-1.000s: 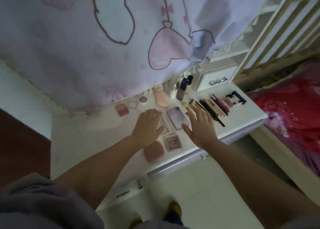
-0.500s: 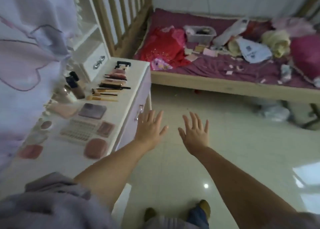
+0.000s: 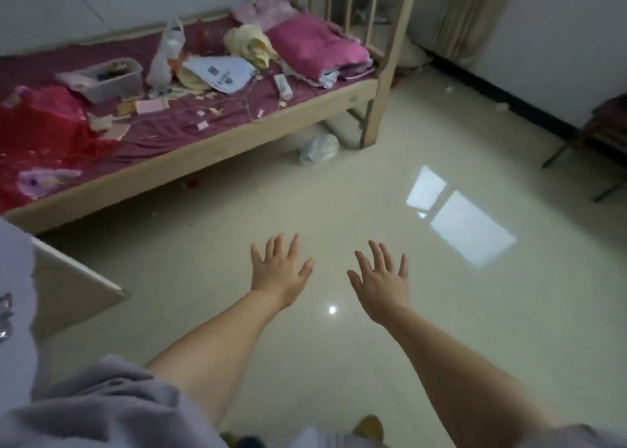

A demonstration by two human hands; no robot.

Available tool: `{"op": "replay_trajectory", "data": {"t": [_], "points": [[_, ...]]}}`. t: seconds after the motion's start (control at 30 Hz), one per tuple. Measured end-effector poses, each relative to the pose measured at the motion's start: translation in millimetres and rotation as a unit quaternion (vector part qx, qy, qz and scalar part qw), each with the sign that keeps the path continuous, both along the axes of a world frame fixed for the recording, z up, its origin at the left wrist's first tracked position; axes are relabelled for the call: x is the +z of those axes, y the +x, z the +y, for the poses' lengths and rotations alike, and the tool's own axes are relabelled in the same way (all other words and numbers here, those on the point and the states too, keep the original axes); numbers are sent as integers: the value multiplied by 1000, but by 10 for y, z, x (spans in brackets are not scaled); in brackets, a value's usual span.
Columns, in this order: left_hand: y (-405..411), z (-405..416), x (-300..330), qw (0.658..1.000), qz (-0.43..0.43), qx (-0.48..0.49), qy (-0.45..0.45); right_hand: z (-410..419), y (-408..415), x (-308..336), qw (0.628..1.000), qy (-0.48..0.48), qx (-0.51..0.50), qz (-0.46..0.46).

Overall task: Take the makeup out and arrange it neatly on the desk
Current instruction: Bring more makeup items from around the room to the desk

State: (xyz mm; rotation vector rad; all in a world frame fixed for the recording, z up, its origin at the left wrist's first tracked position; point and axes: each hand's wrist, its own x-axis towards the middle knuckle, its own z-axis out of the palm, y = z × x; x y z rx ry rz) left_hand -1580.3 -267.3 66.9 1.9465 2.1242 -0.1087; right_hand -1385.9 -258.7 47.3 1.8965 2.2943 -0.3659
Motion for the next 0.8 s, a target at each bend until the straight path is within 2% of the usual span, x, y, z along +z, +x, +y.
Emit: {"op": "replay_trajectory", "data": {"t": [0.2, 0.47, 0.8], "points": [[1674, 527, 9, 992, -39, -122, 2, 82, 1620, 2, 993, -6, -118, -28], [3118, 1268, -259, 958, -11, -284, -49, 285, 2843, -222, 963, -60, -261, -9], [4469, 3378, -211, 916, 13, -400, -25, 2011, 4053, -113, 921, -28, -388, 15]]}}
